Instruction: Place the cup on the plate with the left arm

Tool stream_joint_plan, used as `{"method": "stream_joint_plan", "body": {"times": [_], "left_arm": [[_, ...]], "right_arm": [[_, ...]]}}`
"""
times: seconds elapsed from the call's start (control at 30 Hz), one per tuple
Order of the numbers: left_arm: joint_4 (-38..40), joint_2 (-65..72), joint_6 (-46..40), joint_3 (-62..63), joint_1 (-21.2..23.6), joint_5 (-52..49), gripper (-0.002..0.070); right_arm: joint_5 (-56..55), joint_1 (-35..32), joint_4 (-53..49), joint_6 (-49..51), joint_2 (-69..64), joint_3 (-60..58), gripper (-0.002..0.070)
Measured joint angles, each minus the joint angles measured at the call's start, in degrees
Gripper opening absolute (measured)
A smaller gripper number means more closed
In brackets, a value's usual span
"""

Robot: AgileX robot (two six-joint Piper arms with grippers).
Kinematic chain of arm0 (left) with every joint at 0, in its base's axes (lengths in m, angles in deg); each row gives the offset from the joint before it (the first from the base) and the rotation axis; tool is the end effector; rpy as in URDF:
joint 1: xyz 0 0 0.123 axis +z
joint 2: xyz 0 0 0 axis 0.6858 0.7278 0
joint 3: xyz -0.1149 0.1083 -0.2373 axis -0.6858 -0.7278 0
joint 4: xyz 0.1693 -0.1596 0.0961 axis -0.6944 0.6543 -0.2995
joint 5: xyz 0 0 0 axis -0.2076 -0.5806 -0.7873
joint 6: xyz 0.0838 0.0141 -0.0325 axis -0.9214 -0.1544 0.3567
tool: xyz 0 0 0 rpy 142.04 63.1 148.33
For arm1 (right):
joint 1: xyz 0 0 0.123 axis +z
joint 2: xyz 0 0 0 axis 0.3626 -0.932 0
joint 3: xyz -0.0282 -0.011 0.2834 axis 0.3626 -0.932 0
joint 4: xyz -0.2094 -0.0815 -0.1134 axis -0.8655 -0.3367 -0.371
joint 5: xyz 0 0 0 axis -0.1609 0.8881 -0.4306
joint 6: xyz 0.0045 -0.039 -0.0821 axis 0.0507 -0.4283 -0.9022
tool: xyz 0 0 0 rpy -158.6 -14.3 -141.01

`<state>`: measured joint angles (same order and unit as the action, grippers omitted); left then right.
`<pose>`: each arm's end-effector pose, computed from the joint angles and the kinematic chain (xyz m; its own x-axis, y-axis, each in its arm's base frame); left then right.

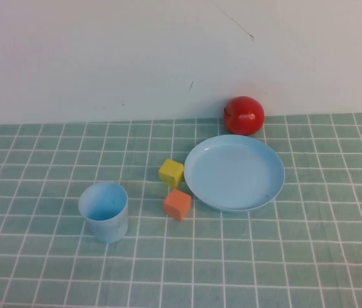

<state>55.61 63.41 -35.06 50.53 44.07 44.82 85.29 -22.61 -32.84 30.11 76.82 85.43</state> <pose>0.0532 0.0007 0.1761 -0.2573 -0.0914 -0.9620 -0.0362 0.9957 -0.0849 0.0526 -0.0043 0.1710 -0.2961 -0.1068 -0.9492 0.0213 0.9927 -0.1184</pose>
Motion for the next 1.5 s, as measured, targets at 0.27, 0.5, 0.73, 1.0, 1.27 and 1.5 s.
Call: {"method": "stream_joint_plan", "body": {"times": [0.27, 0.5, 0.73, 1.0, 1.27, 1.5], "left_arm": [[0.0, 0.0, -0.1, 0.0, 0.0, 0.0, -0.0003], [0.0, 0.0, -0.1, 0.0, 0.0, 0.0, -0.0003], [0.0, 0.0, -0.1, 0.0, 0.0, 0.0, -0.0003], [-2.2, 0.0, -0.3, 0.0, 0.0, 0.0, -0.0003], [-2.8, 0.0, -0.3, -0.3, 0.0, 6.0, -0.0003], [-3.0, 0.0, -0.3, -0.3, 0.0, 22.5, -0.0003]], "right_arm": [[0.0, 0.0, 0.4, 0.0, 0.0, 0.0, -0.0002], [0.0, 0.0, 0.5, 0.0, 0.0, 0.0, -0.0002], [0.0, 0.0, 0.5, 0.0, 0.0, 0.0, -0.0002], [-0.2, 0.0, 0.8, 0.0, 0.0, 0.0, -0.0002], [-0.3, 0.0, 0.9, 0.0, 0.0, 0.0, -0.0002], [-0.3, 0.0, 0.9, 0.4, 0.0, 0.0, -0.0002]]}}
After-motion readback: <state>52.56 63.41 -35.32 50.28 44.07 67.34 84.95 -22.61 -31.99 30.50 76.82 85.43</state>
